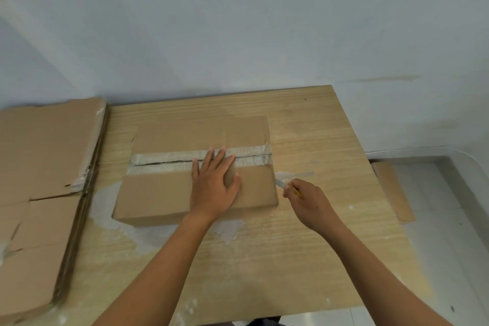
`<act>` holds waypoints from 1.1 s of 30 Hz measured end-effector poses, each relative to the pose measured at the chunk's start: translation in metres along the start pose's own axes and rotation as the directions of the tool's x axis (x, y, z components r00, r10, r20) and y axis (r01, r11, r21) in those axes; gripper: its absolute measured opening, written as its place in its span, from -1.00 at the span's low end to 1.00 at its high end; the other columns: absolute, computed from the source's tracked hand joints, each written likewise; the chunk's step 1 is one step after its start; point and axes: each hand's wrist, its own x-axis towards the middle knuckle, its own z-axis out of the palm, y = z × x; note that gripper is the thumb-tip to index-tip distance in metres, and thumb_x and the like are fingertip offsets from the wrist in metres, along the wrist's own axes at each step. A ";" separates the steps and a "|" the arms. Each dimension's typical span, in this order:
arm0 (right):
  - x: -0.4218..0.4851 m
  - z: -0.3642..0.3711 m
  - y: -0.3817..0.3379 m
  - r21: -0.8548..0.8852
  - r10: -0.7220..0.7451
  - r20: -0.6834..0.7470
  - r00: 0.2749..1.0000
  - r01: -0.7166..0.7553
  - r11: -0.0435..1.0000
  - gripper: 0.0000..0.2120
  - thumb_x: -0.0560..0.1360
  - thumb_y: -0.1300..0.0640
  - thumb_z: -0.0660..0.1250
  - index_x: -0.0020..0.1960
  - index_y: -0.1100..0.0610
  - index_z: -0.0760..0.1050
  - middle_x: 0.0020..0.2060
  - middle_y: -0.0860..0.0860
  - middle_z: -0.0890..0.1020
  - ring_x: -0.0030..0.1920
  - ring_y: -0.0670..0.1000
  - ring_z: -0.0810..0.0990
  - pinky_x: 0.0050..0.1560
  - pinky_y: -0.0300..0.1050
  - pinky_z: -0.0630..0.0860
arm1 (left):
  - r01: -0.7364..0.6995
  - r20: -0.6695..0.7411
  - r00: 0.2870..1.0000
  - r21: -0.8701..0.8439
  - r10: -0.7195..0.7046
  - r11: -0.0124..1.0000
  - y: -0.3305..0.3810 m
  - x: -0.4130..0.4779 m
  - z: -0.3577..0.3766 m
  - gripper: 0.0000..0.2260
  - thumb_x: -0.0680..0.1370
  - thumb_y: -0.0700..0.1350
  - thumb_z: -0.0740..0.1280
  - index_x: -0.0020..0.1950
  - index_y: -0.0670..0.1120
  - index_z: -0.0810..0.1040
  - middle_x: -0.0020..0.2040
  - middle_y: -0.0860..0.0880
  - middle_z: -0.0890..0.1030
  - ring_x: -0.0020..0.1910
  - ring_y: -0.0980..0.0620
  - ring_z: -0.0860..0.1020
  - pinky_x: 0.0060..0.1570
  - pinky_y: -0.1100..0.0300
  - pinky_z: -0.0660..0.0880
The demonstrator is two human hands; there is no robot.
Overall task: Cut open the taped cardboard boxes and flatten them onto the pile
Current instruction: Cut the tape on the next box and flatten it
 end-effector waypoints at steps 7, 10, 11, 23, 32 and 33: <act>0.004 -0.019 -0.008 0.189 0.091 -0.297 0.950 -0.035 0.981 -0.71 0.63 -0.02 0.08 -0.03 0.12 0.47 -0.34 0.00 0.51 -0.34 -0.03 0.44 -0.35 -0.12 0.32 | -0.091 -0.042 0.995 -0.011 0.091 0.996 -0.029 0.008 -0.013 -0.49 0.51 0.22 0.06 0.34 0.04 0.50 0.41 0.08 0.42 0.44 0.06 0.27 0.35 0.21 -0.01; 0.011 -0.009 -0.022 0.186 0.082 -0.345 0.935 -0.017 0.982 -0.74 0.63 0.02 0.11 0.07 0.15 0.49 -0.31 -0.02 0.52 -0.31 -0.07 0.46 -0.34 -0.20 0.33 | -0.094 -0.018 0.995 0.023 0.095 0.995 -0.037 0.021 -0.020 -0.45 0.48 0.25 0.05 0.34 0.03 0.50 0.40 0.05 0.43 0.41 0.02 0.30 0.34 0.13 0.06; 0.013 -0.001 -0.028 0.175 0.051 -0.365 0.929 0.015 0.985 -0.78 0.63 0.07 0.14 0.09 0.15 0.51 -0.28 -0.03 0.53 -0.28 -0.07 0.48 -0.34 -0.21 0.33 | -0.097 -0.005 0.995 0.042 0.097 0.994 -0.040 0.026 -0.022 -0.42 0.47 0.27 0.03 0.35 0.03 0.48 0.41 0.03 0.41 0.42 0.01 0.29 0.34 0.10 0.07; 0.049 0.077 -0.072 -0.186 0.020 -0.356 0.934 -0.091 0.978 -0.61 0.64 0.07 0.04 0.46 -0.06 0.27 0.52 0.09 0.13 0.40 0.16 0.32 0.19 0.04 0.42 | -0.181 0.226 0.963 0.135 0.147 0.974 -0.097 0.080 -0.042 -0.19 0.41 0.43 -0.15 0.55 0.04 0.13 0.59 -0.01 0.01 0.56 0.02 -0.11 0.50 -0.03 -0.19; 0.118 0.041 -0.067 -0.235 -0.149 -0.282 0.948 0.082 0.968 -0.66 0.64 0.04 0.10 0.39 -0.02 0.40 0.47 0.08 0.28 0.33 0.19 0.43 0.20 0.06 0.43 | -0.140 0.316 0.946 0.190 0.075 0.972 -0.135 0.129 -0.069 -0.16 0.37 0.48 -0.05 0.56 0.08 0.06 0.58 0.00 0.04 0.54 -0.02 0.02 0.46 -0.08 -0.06; 0.127 0.037 -0.067 -0.255 -0.157 -0.274 0.949 0.086 0.963 -0.66 0.64 0.04 0.10 0.40 -0.02 0.40 0.47 0.07 0.29 0.34 0.19 0.42 0.21 0.05 0.42 | -0.142 0.327 0.943 0.211 0.067 0.967 -0.140 0.131 -0.073 -0.14 0.36 0.50 -0.02 0.56 0.09 0.05 0.57 0.01 0.06 0.53 -0.03 0.07 0.44 -0.07 0.02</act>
